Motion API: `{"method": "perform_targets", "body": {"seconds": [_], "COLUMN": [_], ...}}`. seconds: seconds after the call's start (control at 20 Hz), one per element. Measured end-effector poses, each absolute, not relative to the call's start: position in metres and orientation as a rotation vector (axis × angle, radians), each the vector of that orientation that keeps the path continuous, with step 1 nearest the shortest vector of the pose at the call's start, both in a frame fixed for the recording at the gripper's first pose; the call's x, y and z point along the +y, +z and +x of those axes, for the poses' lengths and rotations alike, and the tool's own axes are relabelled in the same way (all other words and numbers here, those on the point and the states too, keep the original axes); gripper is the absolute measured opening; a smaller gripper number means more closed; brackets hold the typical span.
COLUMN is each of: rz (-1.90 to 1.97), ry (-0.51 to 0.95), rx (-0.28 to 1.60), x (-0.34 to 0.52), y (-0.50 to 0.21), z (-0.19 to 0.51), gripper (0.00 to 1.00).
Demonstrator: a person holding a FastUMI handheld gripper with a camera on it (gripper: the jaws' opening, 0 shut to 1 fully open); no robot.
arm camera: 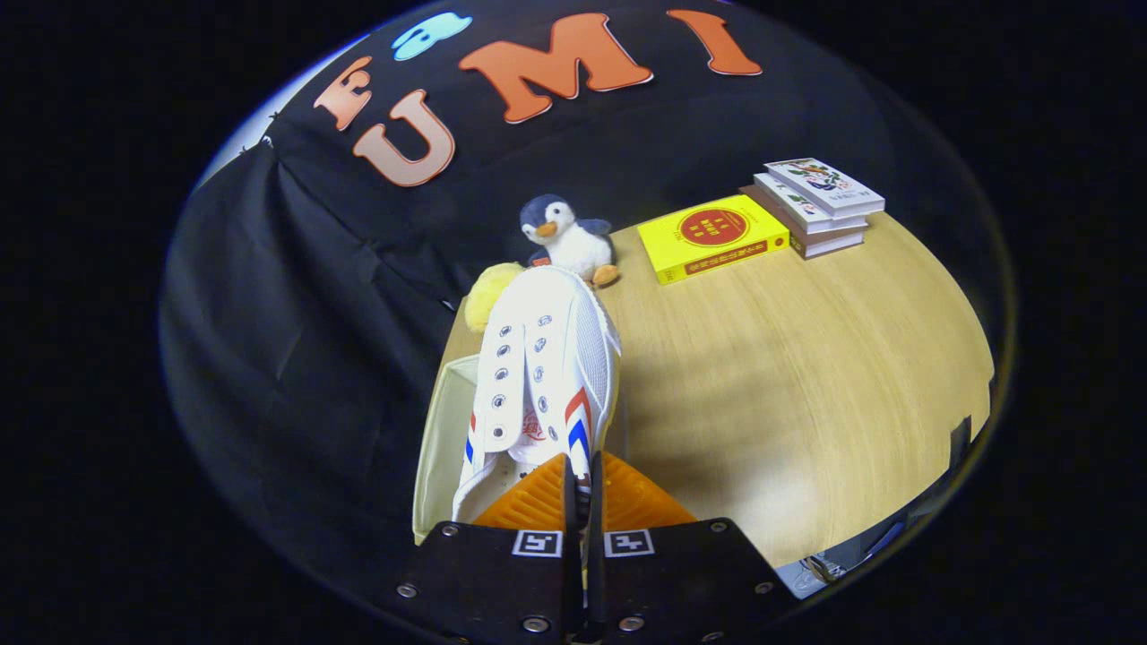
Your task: Open the storage box then place both shoes into the box .Put the left shoe in first, then the right shoe, with the right side of both shoes facing outward in a uniform manner.
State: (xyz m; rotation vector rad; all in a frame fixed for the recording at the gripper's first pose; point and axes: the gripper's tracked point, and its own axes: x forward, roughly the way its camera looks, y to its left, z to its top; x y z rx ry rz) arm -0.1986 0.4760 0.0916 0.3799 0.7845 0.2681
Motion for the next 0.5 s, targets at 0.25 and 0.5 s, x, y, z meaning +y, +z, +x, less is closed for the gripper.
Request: {"method": "perform_targets", "body": {"seconds": [0.25, 0.5], "rz": [0.349, 0.280], "ry": [0.312, 0.250], "rx": [0.822, 0.859], "x": [0.528, 0.538], "y": [0.078, 0.047], "z": [-0.203, -0.199], "gripper": [0.03, 0.03]}}
